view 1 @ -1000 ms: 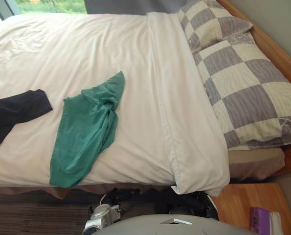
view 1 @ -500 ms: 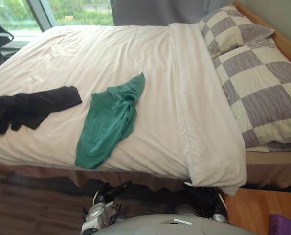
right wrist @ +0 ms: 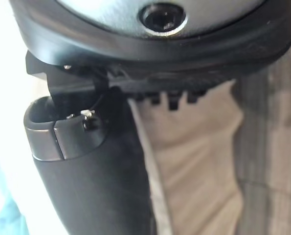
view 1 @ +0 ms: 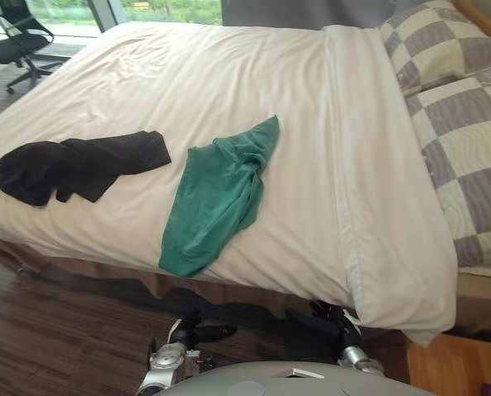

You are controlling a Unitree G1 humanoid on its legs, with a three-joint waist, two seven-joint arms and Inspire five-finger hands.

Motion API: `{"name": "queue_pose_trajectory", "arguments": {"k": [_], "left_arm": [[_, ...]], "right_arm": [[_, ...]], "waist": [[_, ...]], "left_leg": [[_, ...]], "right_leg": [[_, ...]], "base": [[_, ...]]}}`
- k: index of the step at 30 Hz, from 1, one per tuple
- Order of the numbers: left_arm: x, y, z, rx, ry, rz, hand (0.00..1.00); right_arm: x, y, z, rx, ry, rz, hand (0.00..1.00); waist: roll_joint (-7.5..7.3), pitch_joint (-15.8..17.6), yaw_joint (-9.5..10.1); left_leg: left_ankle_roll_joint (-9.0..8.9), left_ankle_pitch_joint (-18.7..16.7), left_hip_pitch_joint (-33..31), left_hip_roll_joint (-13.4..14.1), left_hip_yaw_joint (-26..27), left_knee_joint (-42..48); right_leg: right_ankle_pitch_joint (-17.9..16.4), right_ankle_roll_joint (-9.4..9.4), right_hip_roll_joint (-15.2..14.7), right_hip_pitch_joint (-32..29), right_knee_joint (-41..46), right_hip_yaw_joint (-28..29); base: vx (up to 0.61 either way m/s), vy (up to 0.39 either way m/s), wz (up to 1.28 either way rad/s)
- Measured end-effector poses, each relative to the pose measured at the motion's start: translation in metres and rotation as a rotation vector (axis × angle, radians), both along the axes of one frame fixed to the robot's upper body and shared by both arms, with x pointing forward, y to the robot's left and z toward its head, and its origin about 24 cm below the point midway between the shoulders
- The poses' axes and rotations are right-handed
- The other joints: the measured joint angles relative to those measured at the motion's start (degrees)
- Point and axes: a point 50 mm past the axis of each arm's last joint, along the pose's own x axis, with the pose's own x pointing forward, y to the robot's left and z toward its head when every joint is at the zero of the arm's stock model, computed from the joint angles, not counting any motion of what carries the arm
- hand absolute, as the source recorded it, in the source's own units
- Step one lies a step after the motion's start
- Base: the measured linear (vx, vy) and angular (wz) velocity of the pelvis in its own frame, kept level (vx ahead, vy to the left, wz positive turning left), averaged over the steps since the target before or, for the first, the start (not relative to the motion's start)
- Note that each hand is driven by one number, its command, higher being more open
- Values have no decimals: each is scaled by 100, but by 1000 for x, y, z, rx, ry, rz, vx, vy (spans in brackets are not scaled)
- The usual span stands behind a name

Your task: Tidy up the quilt and then pick up the clothes from the bed and put them into the laundry hamper

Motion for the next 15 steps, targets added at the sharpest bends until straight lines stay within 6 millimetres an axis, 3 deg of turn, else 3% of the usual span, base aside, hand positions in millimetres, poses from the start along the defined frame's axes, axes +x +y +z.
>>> {"name": "queue_pose_trajectory", "arguments": {"k": [3,5,7,8,10,12,13,15], "left_arm": [[6,-5,3,-21,-20,-11,100],[17,-6,8,-23,-85,-24,100],[29,-8,15,-38,-152,-44,100],[30,-10,16,-38,-155,-57,100],[28,-11,15,-47,-145,-79,100],[26,-14,14,-71,-136,-84,100],[24,-14,12,-73,-136,-84,100],[20,-14,11,-76,-125,-83,100]], "right_arm": [[1,2,0,-14,15,21,100],[5,5,0,-33,20,32,100],[9,6,3,-57,7,36,100],[10,6,4,-53,2,30,100],[16,5,8,-47,-22,16,100],[23,2,12,-61,-51,17,100],[30,-2,15,-78,-65,11,100],[30,-7,15,-96,-64,-16,100]], "waist": [[14,124,17],[-67,361,22],[-95,525,3],[-84,542,1],[-122,513,-29],[-60,555,-82],[24,594,-167],[-8,621,-276]], "left_leg": [[-31,-120,14,84,-60,467],[-11,-417,-352,194,-77,1542],[-3,-530,-1045,260,-209,2965],[0,-534,-1126,300,-202,3122],[48,-629,-1078,175,-116,2839],[63,-857,-1024,147,-39,2510],[132,-944,-973,235,-6,2433],[135,-932,-738,399,-11,2157]], "right_leg": [[-2,-49,44,285,46,55],[-91,-158,46,351,267,53],[-416,-35,-48,186,738,54],[-469,-17,-75,85,925,87],[-653,94,-285,-344,1391,309],[-663,133,-378,-617,1462,422],[-629,189,-460,-738,1482,582],[-604,375,-784,-777,1482,852]], "base": [[40,-56,26],[-51,10,7],[-112,61,7],[-106,124,-7],[-114,154,-22],[-151,177,-26],[-154,228,-28],[-85,210,-21]]}}
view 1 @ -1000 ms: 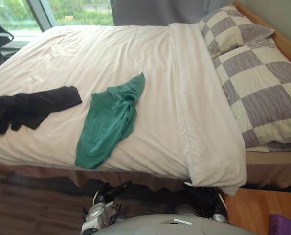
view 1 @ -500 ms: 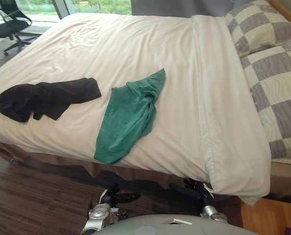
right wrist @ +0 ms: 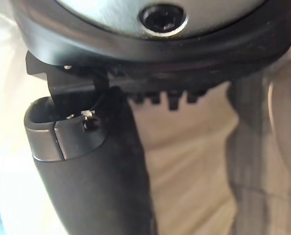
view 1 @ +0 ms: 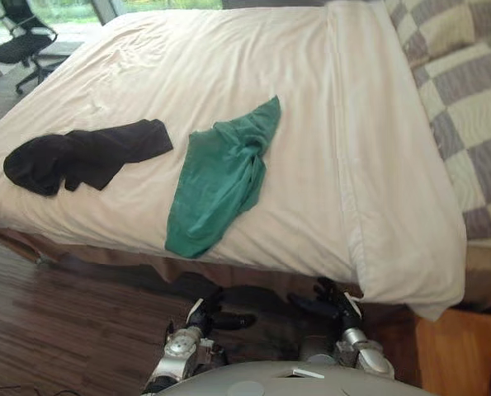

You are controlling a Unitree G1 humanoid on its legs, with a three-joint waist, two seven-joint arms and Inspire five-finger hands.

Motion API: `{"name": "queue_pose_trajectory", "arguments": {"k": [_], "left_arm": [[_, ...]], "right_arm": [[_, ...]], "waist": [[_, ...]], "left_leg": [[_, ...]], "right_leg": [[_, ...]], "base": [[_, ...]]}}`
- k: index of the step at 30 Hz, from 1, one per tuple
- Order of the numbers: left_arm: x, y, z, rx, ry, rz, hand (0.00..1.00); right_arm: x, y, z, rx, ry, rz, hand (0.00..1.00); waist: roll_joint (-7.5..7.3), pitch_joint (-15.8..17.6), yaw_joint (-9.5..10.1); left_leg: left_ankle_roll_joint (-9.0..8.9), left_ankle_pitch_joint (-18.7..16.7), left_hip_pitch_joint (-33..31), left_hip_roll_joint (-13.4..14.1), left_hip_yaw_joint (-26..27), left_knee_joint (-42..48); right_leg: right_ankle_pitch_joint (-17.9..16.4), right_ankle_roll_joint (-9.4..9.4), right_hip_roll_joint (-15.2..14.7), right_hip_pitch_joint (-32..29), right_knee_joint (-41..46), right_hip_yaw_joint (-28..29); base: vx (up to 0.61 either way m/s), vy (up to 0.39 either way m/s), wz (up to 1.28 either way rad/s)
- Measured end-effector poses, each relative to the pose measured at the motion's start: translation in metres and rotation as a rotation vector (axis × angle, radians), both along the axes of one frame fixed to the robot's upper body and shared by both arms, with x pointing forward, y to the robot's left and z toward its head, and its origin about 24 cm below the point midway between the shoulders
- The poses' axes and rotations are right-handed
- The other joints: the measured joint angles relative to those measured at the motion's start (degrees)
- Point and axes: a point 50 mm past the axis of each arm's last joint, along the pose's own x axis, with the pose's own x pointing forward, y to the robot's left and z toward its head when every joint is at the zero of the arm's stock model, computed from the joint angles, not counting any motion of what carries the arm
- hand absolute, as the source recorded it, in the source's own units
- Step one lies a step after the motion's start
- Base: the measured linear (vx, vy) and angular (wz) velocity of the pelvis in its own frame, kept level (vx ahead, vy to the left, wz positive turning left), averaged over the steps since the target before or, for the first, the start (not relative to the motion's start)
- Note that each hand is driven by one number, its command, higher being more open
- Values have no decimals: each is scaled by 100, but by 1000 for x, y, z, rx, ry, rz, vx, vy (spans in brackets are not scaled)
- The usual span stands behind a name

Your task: Tidy up the quilt and then pick up the clothes from the bed and put them into the laundry hamper

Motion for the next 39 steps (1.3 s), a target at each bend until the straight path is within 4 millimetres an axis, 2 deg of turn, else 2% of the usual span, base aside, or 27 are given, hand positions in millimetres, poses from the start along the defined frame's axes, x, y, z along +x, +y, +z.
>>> {"name": "queue_pose_trajectory", "arguments": {"k": [2,3,4,5,6,7,8,9,10,11,12,13,14,15,16,17,19,20,21,24,27,29,32,35,39], "left_arm": [[-3,-1,-1,-23,-12,36,100],[-3,-1,-1,-32,-11,49,100],[-6,-3,-1,-60,-12,87,100],[-4,-2,-1,-69,-13,105,100],[-1,4,0,-59,-18,108,100],[-1,8,-1,-69,-11,169,100],[-4,13,-2,-63,2,235,100],[-6,16,-3,-53,14,249,100],[-8,21,-5,-33,39,259,100],[-11,25,-6,-22,56,260,100],[-14,32,-6,1,66,261,100],[-14,37,-6,19,67,249,100],[-13,38,-6,23,65,243,100],[-9,36,-5,34,59,208,100],[-7,33,-5,52,60,155,100],[-7,31,-5,64,67,123,100],[-6,24,-7,121,90,-16,100],[-6,23,-7,136,89,-47,100],[-7,23,-8,141,91,-56,100],[-10,15,-10,142,105,-83,100],[-14,9,-12,105,129,-33,100],[-19,14,-14,67,153,99,100],[-24,30,-15,67,167,301,100],[-31,39,-16,85,198,418,100],[-51,57,-18,146,251,551,100]], "right_arm": [[-2,-9,0,-54,13,24,100],[-2,-11,1,-61,15,27,100],[-2,-13,1,-89,20,51,100],[-3,-10,-1,-93,33,59,100],[-4,-3,-4,-70,46,48,100],[-10,4,-7,-57,62,51,100],[-10,9,-7,-55,54,67,100],[-8,10,-7,-51,44,71,100],[-9,10,-7,-45,47,104,100],[-9,11,-7,-42,45,120,100],[-10,18,-8,-36,37,173,100],[-8,21,-7,-31,9,226,100],[-6,23,-5,-29,-7,244,100],[-3,26,-3,-24,-34,270,100],[-4,29,-4,-12,-32,279,100],[-4,31,-5,-2,-29,281,100],[-2,30,-5,14,-24,263,100],[-4,30,-7,18,-10,248,100],[-5,30,-9,23,2,241,100],[-10,26,-13,10,48,225,100],[-15,17,-18,-17,106,186,100],[-19,14,-19,-35,122,143,100],[-31,13,-23,-27,155,76,100],[-37,11,-24,-16,173,39,100],[-52,4,-28,-2,224,-37,100]], "waist": [[31,12,-25],[51,14,-34],[110,-8,-48],[16,17,-32],[-126,-3,-27],[-127,-106,-65],[-94,-191,-40],[-54,-223,-18],[16,-241,15],[-7,-254,31],[-70,-309,45],[-86,-321,95],[-83,-327,89],[-66,-319,109],[-122,-353,154],[-119,-351,161],[-61,-345,112],[-95,-376,117],[-112,-402,129],[-96,-445,101],[-115,-451,97],[-236,-462,-26],[-370,-545,-16],[-413,-570,-10],[-389,-572,2]], "left_leg": [[-48,333,340,452,-81,-577],[-57,434,400,592,-90,-665],[-149,578,521,821,-80,-798],[-1138,545,577,770,-9,-612],[-988,343,548,547,114,-309],[-1032,2,349,554,138,146],[-994,-178,222,602,268,384],[-1011,-208,206,615,351,389],[-933,-196,255,700,541,299],[-868,-153,319,705,625,182],[-763,44,422,679,765,-216],[-679,343,540,612,874,-734],[-626,512,579,552,887,-989],[-542,774,611,392,876,-1427],[-511,878,604,231,853,-1631],[-493,891,590,173,842,-1650],[-480,909,617,85,616,-1668],[-487,914,643,88,516,-1687],[-493,928,673,97,467,-1733],[-345,1040,806,118,338,-2003],[-352,1035,1157,98,319,-2263],[-401,1000,1432,45,369,-2331],[-408,993,1511,-84,391,-2337],[-408,994,1525,-188,388,-2332],[-440,1012,1534,-267,359,-2339]], "right_leg": [[17,323,-375,-47,22,370],[27,427,-458,-48,29,437],[67,636,-544,-54,-21,569],[175,737,-765,27,-246,765],[403,707,-981,188,-538,883],[1239,696,-1078,377,-1182,892],[2181,436,-1041,394,-1703,849],[2704,334,-1012,401,-1965,791],[3397,-5,-900,376,-2255,440],[3373,-51,-792,340,-2178,191],[3048,-96,-470,280,-1913,-326],[2491,31,-35,228,-1685,-669],[2220,29,183,224,-1601,-798],[1741,-2,511,221,-1500,-964],[1380,-116,669,268,-1525,-997],[1267,-166,661,281,-1533,-979],[892,-241,702,464,-1541,-424],[768,-246,741,552,-1577,-248],[720,-217,761,603,-1612,-213],[683,-204,867,633,-1633,-194],[686,-205,947,697,-1606,62],[688,-203,911,880,-1610,139],[711,-162,772,972,-1676,150],[740,-112,649,1018,-1732,140],[804,0,540,1133,-1908,83]], "base": [[-30,353,-31],[6,476,-39],[21,551,-48],[32,615,-53],[70,680,-55],[62,870,-57],[51,842,-57],[39,776,-64],[59,430,-48],[104,417,-46],[125,291,-33],[118,249,-18],[125,201,0],[104,179,19],[99,155,17],[64,98,23],[47,15,52],[29,-40,51],[17,-119,27],[8,-97,-7],[8,-9,-41],[9,58,-23],[-2,77,-2],[-23,77,4],[-31,49,6]]}}
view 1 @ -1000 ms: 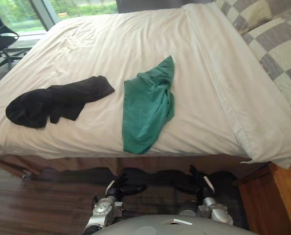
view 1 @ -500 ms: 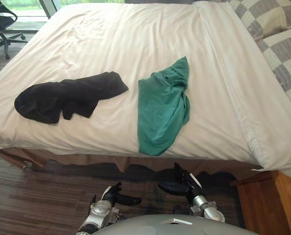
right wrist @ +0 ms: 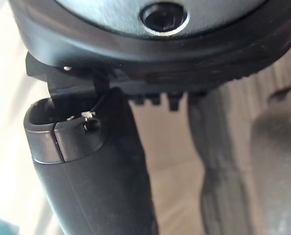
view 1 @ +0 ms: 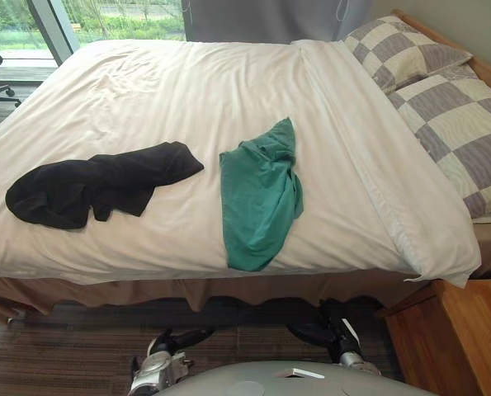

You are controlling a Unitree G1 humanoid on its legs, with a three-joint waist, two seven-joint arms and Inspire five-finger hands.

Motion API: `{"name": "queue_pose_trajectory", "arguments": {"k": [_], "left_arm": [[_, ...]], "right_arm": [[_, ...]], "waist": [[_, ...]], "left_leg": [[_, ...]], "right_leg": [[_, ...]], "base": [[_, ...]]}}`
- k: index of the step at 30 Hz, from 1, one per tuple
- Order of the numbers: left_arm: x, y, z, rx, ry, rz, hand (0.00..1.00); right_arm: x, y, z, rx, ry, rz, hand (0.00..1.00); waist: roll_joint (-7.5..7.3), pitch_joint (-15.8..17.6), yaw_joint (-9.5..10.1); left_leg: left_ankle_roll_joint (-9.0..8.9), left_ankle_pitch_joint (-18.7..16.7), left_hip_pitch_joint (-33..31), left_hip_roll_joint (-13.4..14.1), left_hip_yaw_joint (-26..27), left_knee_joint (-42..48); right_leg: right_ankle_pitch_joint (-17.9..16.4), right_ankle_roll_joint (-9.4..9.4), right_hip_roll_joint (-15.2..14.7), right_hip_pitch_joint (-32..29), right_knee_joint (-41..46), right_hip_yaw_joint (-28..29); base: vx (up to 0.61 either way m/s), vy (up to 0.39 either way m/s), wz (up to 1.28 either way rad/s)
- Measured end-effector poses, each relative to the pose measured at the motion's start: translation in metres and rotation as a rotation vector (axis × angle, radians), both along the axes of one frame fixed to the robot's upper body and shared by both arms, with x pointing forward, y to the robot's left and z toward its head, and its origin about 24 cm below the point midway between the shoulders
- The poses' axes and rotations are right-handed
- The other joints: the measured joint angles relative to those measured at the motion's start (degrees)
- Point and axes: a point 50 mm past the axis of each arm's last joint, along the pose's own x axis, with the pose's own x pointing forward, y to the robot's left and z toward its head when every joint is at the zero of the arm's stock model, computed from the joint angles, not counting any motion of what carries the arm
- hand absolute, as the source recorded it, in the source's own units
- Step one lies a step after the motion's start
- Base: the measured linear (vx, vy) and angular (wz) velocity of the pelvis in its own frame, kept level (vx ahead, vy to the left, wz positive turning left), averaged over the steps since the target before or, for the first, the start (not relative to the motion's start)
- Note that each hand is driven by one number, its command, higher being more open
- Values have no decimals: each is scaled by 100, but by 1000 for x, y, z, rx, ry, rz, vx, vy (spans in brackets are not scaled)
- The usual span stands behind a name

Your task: Tidy up the quilt and then pick up the clothes from the bed and put them into the laundry hamper

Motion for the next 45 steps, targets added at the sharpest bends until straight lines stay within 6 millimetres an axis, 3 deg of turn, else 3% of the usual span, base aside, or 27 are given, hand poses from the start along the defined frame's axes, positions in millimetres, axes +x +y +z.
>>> {"name": "queue_pose_trajectory", "arguments": {"k": [3,6,11,18,23,25,27,29,31,33,35,36,37,39,41,43,45], "left_arm": [[-17,5,-2,8,35,58,100],[-16,3,-2,3,20,60,100],[-10,-1,1,5,-41,-47,100],[-10,-2,2,-3,-96,-22,100],[-21,12,3,-53,-167,422,100],[-30,31,6,-41,-238,704,100],[-34,56,15,26,-336,841,100],[-36,85,32,137,-465,900,100],[-17,128,72,289,-720,919,100],[-3,153,108,373,-900,911,100],[18,178,174,503,-1183,826,100],[23,181,191,539,-1246,787,100],[33,184,232,628,-1376,665,100],[43,179,267,708,-1478,535,100],[60,159,306,812,-1565,300,100],[75,135,317,841,-1616,119,100],[88,109,318,833,-1626,-33,100]], "right_arm": [[-16,-5,-3,10,41,-69,100],[-26,-6,-4,14,60,-96,100],[-28,-5,-4,46,52,-96,100],[-31,-6,-5,88,66,-162,100],[-46,-18,-9,102,134,-448,100],[-59,-39,-7,75,128,-682,100],[-71,-61,-1,11,109,-835,100],[-86,-82,9,-86,75,-938,100],[-103,-110,29,-252,-11,-1046,100],[-102,-129,45,-347,-107,-1079,100],[-94,-157,84,-528,-273,-1049,100],[-91,-163,96,-571,-323,-1027,100],[-76,-178,131,-675,-468,-948,100],[-53,-189,170,-769,-628,-841,100],[-17,-189,224,-875,-846,-604,100],[7,-180,250,-927,-948,-428,100],[25,-170,259,-952,-993,-313,100]], "waist": [[29,-16,27],[26,-18,78],[30,-29,114],[32,-31,120],[26,-16,138],[11,2,150],[-20,17,152],[-33,46,202],[-81,40,321],[-93,43,301],[-57,12,264],[-48,-4,264],[-10,-42,243],[19,-114,184],[85,-262,103],[137,-329,100],[165,-346,99]], "left_leg": [[-55,81,83,2,-2,-156],[-84,184,132,3,0,-316],[-130,259,212,5,85,-494],[-136,263,283,0,172,-590],[-134,260,284,-2,241,-594],[-137,250,290,6,275,-571],[-149,200,292,25,288,-488],[-166,95,288,67,306,-332],[-153,-30,221,107,296,-193],[-245,-111,155,122,289,-157],[-270,-179,56,169,277,-64],[-250,-203,-4,180,267,-1],[-258,-258,-90,209,261,129],[-285,-314,-135,235,246,250],[-292,-326,-133,272,248,219],[-290,-326,-119,305,287,219],[-289,-327,-111,335,287,220]], "right_leg": [[4,12,3,16,-13,-49],[30,57,6,12,-50,-82],[61,107,17,10,-107,-68],[101,149,31,26,-206,2],[146,147,30,22,-241,6],[180,131,30,29,-249,2],[180,130,31,61,-246,-1],[154,96,48,106,-234,-1],[58,-41,73,90,-169,-18],[-48,-16,87,61,-154,-7],[-96,-69,128,31,-181,25],[-95,-71,134,13,-195,30],[-79,-100,151,-4,-201,43],[-63,-79,168,-5,-182,51],[-56,-74,224,-7,-168,162],[-57,-76,268,-18,-75,182],[-55,-79,315,-87,112,231]], "base": [[-4,4,3],[-9,3,2],[-3,6,-3],[20,16,-6],[14,16,-4],[-16,16,-5],[-18,5,-2],[-43,2,-5],[-59,-7,3],[-47,-6,5],[18,-4,1],[117,-13,1],[129,-10,0],[159,-9,2],[194,-14,7],[161,-12,9],[145,-2,10]]}}
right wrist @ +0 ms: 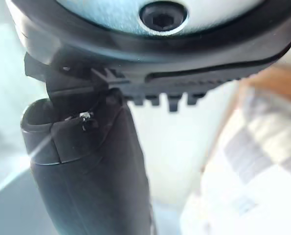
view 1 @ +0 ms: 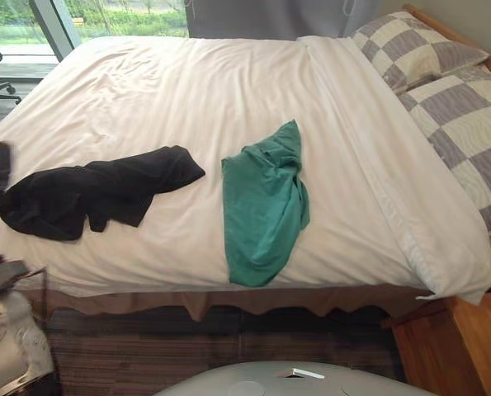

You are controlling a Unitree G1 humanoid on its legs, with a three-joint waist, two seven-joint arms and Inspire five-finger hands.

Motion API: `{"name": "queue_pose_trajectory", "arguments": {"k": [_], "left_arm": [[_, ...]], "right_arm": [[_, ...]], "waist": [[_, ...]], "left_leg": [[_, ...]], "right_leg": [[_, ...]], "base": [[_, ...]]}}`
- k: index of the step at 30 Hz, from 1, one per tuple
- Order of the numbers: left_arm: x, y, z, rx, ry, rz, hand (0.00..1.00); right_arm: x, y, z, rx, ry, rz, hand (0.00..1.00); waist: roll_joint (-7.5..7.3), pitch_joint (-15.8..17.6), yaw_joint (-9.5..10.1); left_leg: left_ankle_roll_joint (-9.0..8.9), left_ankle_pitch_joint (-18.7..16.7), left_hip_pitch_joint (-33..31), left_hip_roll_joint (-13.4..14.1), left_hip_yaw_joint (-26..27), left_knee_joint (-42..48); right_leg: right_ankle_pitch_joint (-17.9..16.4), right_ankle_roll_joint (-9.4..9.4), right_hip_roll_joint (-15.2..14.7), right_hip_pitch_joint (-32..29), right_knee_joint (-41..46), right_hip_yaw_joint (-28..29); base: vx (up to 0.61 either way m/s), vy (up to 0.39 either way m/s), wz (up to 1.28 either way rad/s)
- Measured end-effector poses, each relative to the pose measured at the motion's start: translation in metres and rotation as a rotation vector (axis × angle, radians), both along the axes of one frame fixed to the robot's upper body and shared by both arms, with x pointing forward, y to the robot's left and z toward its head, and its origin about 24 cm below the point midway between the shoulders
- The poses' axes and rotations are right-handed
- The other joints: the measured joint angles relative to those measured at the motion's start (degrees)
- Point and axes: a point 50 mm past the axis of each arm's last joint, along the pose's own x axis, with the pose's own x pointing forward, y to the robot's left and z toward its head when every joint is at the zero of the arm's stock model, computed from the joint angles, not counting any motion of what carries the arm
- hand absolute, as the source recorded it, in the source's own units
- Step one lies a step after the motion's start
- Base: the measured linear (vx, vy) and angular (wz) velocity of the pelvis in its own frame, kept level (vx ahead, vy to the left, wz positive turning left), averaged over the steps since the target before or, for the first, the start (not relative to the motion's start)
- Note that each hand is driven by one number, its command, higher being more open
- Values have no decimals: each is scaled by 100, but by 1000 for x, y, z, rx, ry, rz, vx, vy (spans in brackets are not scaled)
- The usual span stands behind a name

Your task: Tidy up the quilt and then pick up the clothes from the bed and put them into the laundry hamper

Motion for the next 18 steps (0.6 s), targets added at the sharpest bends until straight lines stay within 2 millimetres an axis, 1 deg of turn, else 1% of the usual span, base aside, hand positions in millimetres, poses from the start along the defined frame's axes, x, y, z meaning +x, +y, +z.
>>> {"name": "queue_pose_trajectory", "arguments": {"k": [1,2,3,4,5,6,7,8,9,10,11,12,13,14,15,16,17,18], "left_arm": [[6,-10,-2,60,49,-18,100],[8,-11,-4,101,93,13,100],[12,-8,-9,124,176,57,100],[12,6,-20,108,240,82,100],[11,16,-25,101,275,107,100],[8,41,-29,94,334,167,100],[6,57,-40,38,374,210,100],[5,62,-46,2,388,221,100],[6,66,-59,-38,433,230,100],[8,65,-67,-47,466,220,100],[11,63,-69,-48,472,207,100],[21,57,-69,-34,478,174,100],[32,48,-69,20,501,142,100],[39,41,-68,64,514,119,100],[42,39,-67,100,523,114,100],[40,38,-69,157,552,138,100],[37,39,-71,187,570,169,100],[36,39,-71,199,577,184,100]], "right_arm": [[11,4,1,-14,9,38,100],[16,6,1,-19,16,53,100],[23,7,3,-19,25,81,100],[31,8,8,-36,23,117,100],[33,8,10,-44,28,131,100],[36,10,10,-45,38,160,100],[38,9,13,-69,55,184,100],[40,10,14,-73,55,194,100],[40,12,12,-72,75,216,100],[42,17,7,-64,99,245,100],[43,20,4,-58,113,265,100],[43,25,0,-55,140,293,100],[42,27,-3,-51,155,306,100],[43,29,-3,-61,166,312,100],[44,30,-3,-73,176,319,100],[45,37,-6,-76,197,354,100],[44,43,-1,-100,188,380,100],[44,45,3,-113,175,389,100]], "waist": [[15,8,7],[31,15,5],[124,66,0],[378,192,-36],[444,176,-87],[288,140,-138],[281,158,-156],[320,187,-143],[367,222,-138],[371,289,-153],[316,342,-152],[191,440,-150],[229,427,-193],[310,436,-248],[318,481,-274],[172,415,-249],[114,353,-305],[108,349,-306]], "left_leg": [[1,1,3,5,-8,4],[4,3,12,7,-10,5],[19,12,93,50,-11,0],[75,46,183,176,-27,9],[83,40,196,250,-62,2],[81,25,183,148,26,99],[150,-160,177,207,148,373],[168,-183,169,239,196,513],[169,-183,136,273,214,835],[181,-189,32,329,194,1407],[212,-189,-158,359,140,1945],[223,-649,-528,351,76,2530],[299,-838,-906,316,107,2329],[637,-436,-1048,264,217,1765],[536,-271,-1085,222,246,1624],[493,-278,-889,55,299,1527],[493,-278,-853,-69,245,1420],[492,-277,-834,-91,260,1368]], "right_leg": [[0,0,18,-30,119,58],[0,0,29,-50,201,87],[0,0,116,-206,625,137],[-251,-97,358,-675,1445,285],[-436,-132,552,-710,1208,446],[-21,-216,648,-660,312,542],[-75,-215,664,-537,233,521],[-77,-215,672,-502,244,540],[-78,-214,672,-429,312,565],[-80,-218,610,-278,340,576],[-101,-252,544,-187,361,609],[-174,-348,409,-42,404,640],[-219,-308,348,-1,518,560],[-339,-138,344,-10,765,454],[-464,-27,354,-21,1000,412],[-695,4,239,-115,1396,436],[-739,5,143,-149,1494,453],[-736,7,102,-154,1494,500]], "base": [[135,9,11],[164,-4,6],[143,-42,-7],[98,-72,-7],[88,-65,-4],[140,-70,-11],[174,-59,-22],[191,-92,-29],[171,-95,-18],[174,-81,-10],[175,-40,6],[156,12,32],[156,40,50],[117,62,50],[123,69,24],[143,46,25],[192,31,16],[171,21,8]]}}
